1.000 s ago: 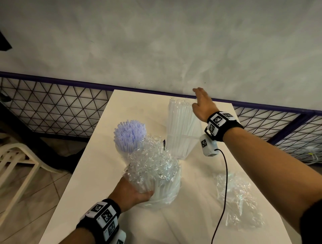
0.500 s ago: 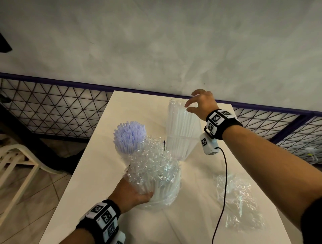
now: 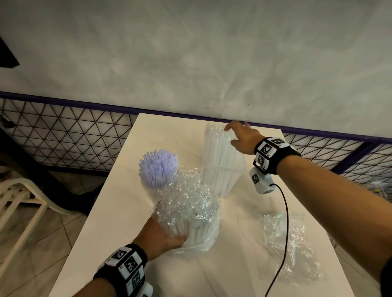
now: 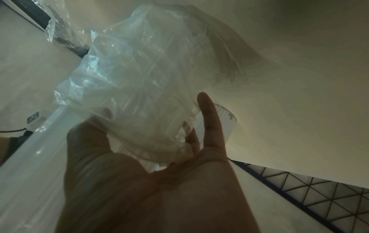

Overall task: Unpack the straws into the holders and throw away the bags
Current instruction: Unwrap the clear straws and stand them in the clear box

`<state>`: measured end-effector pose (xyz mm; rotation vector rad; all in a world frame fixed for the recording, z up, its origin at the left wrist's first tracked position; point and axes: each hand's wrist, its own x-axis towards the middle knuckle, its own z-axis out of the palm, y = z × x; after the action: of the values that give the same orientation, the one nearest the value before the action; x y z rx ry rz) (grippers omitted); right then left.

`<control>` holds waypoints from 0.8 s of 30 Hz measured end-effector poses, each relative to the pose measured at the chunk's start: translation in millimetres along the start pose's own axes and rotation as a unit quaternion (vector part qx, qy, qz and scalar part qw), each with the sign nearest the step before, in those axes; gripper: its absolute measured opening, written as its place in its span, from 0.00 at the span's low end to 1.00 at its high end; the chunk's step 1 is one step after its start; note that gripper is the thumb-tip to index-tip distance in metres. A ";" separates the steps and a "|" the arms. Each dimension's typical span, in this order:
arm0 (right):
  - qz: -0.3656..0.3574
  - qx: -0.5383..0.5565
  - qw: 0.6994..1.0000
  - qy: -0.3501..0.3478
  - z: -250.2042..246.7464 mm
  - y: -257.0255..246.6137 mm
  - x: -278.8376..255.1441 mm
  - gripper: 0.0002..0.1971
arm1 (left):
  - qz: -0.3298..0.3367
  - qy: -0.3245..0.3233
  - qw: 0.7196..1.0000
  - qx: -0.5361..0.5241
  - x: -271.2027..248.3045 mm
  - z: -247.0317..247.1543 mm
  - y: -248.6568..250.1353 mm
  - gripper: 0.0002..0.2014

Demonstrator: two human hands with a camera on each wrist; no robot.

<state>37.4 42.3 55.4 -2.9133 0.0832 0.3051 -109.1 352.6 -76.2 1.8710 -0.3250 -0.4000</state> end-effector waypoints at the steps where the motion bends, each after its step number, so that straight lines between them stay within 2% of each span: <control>1: -0.008 -0.004 0.999 0.033 -0.5 -2.9 -4.1 0.25 | -0.009 0.002 1.000 -0.015 -0.4 -0.7 -1.5 0.26; 2: -0.028 0.004 0.996 0.080 -2.3 -7.6 -11.6 0.27 | -0.009 0.005 1.000 -0.018 -0.1 -0.6 -4.7 0.27; 4: -0.126 0.046 0.978 0.161 -5.5 -19.6 -30.1 0.31 | 0.006 0.006 1.000 -0.001 0.4 0.0 -4.2 0.28; 5: -0.185 0.085 0.966 0.158 -6.1 -25.5 -41.5 0.31 | 0.015 0.005 1.000 0.005 0.5 -0.2 -2.3 0.27; 7: -0.244 0.145 0.957 0.052 -1.9 -38.0 -68.8 0.33 | 0.023 0.000 1.000 0.006 0.7 -0.1 -1.3 0.25; 9: -0.241 0.175 0.952 -0.071 8.3 -46.0 -94.3 0.33 | 0.018 0.000 1.000 0.004 1.1 -0.5 -4.2 0.25; 10: -0.233 0.192 0.947 -0.111 15.6 -46.1 -105.9 0.32 | 0.015 -0.002 1.000 0.005 1.2 -0.3 -6.0 0.26; 13: -0.195 0.216 0.942 -0.167 47.5 -36.4 -130.2 0.33 | 0.007 0.003 1.000 0.003 1.5 0.0 -9.2 0.26; 15: -0.166 0.225 0.947 -0.158 71.6 -33.9 -140.8 0.37 | 0.009 0.005 1.000 0.008 1.9 0.3 -8.6 0.26; 17: -0.156 0.248 0.950 -0.108 90.3 -37.1 -145.0 0.36 | 0.016 0.001 1.000 0.020 3.0 0.6 -6.6 0.25; 21: -0.164 0.286 0.944 -0.011 103.3 -44.8 -144.2 0.15 | 0.027 -0.003 0.999 0.034 2.3 0.9 -1.9 0.22; 24: -0.124 0.312 0.942 -0.020 108.1 -43.5 -141.6 0.12 | 0.041 -0.007 0.998 0.052 1.7 1.2 1.9 0.17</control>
<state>-119.0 112.8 -9.4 -2.2537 -0.1656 0.2397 -108.1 350.2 -75.0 1.9493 -0.4379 -0.3460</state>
